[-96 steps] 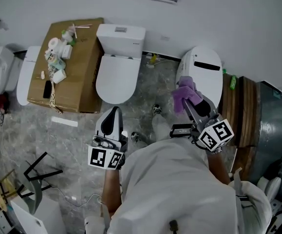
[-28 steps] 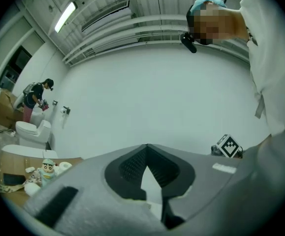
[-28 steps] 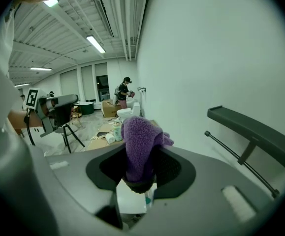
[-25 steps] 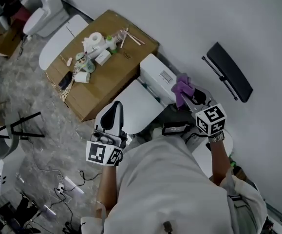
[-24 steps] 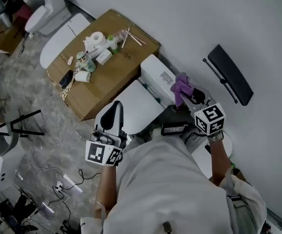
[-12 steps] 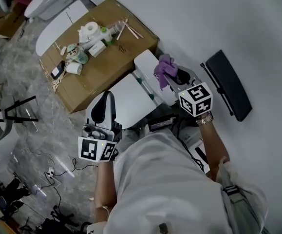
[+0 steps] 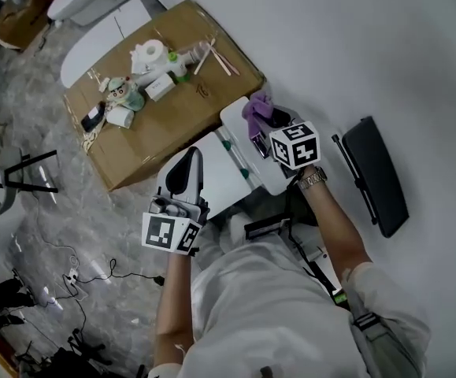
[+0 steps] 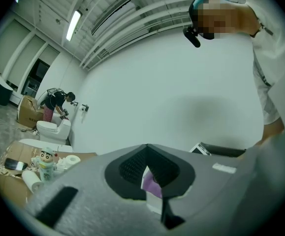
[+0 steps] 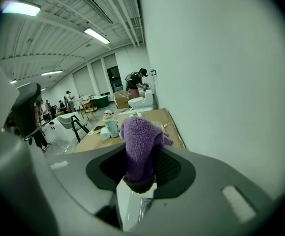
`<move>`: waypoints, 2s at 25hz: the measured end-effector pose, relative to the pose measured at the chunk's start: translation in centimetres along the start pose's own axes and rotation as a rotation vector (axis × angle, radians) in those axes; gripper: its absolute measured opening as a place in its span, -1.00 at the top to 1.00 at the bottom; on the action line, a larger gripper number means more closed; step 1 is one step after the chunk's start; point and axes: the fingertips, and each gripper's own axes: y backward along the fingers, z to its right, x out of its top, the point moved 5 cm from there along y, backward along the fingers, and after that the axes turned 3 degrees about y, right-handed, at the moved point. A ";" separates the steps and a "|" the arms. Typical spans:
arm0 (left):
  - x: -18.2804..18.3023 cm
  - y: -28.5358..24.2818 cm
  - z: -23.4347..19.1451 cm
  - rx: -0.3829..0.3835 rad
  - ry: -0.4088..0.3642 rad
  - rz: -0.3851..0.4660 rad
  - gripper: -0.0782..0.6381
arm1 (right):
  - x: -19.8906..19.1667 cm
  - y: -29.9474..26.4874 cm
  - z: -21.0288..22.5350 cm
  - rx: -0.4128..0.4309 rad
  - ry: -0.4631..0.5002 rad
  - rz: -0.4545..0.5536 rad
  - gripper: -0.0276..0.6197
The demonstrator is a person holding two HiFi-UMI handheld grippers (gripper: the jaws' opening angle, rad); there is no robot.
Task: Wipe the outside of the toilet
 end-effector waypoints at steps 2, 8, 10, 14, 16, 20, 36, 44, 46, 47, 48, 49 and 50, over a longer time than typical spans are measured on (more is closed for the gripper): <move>-0.6 -0.8 -0.4 0.010 -0.003 -0.012 0.76 | -0.5 -2.5 0.9 -0.004 -0.019 -0.029 0.47; -2.4 -1.7 -1.8 0.011 -0.068 -0.088 0.76 | -2.3 -8.7 2.3 0.004 -0.058 -0.140 0.47; -2.6 -1.7 -2.5 0.007 -0.080 -0.110 0.76 | -2.7 -10.2 2.3 0.017 -0.061 -0.167 0.47; -2.6 -1.4 -3.5 0.032 -0.048 -0.095 0.76 | -3.3 -12.2 2.6 0.007 -0.052 -0.202 0.47; -2.8 -1.2 -3.7 0.039 -0.036 -0.086 0.76 | -3.7 -13.0 2.8 -0.003 -0.040 -0.221 0.47; -4.2 -0.8 -3.0 0.018 -0.022 -0.119 0.76 | -5.4 -13.3 3.6 -0.021 -0.058 -0.246 0.47; -7.9 1.6 -1.3 -0.052 0.010 -0.177 0.77 | -12.4 -9.4 6.1 -0.120 -0.185 -0.302 0.47; -9.6 2.4 0.6 -0.118 0.033 -0.212 0.76 | -15.6 -5.9 6.5 -0.167 -0.296 -0.276 0.46; -10.0 2.4 1.2 -0.140 0.032 -0.224 0.76 | -16.5 -5.1 6.5 -0.180 -0.335 -0.267 0.46; -10.2 2.5 1.5 -0.151 0.031 -0.230 0.76 | -17.0 -4.7 6.5 -0.186 -0.346 -0.266 0.46; -10.5 2.6 1.9 -0.162 0.032 -0.236 0.76 | -17.4 -4.2 6.5 -0.193 -0.348 -0.268 0.46; -10.7 2.6 2.2 -0.170 0.033 -0.240 0.76 | -17.9 -3.7 6.4 -0.198 -0.344 -0.271 0.46; -10.8 2.8 2.4 -0.178 0.035 -0.243 0.76 | -18.4 -3.3 6.4 -0.201 -0.340 -0.273 0.46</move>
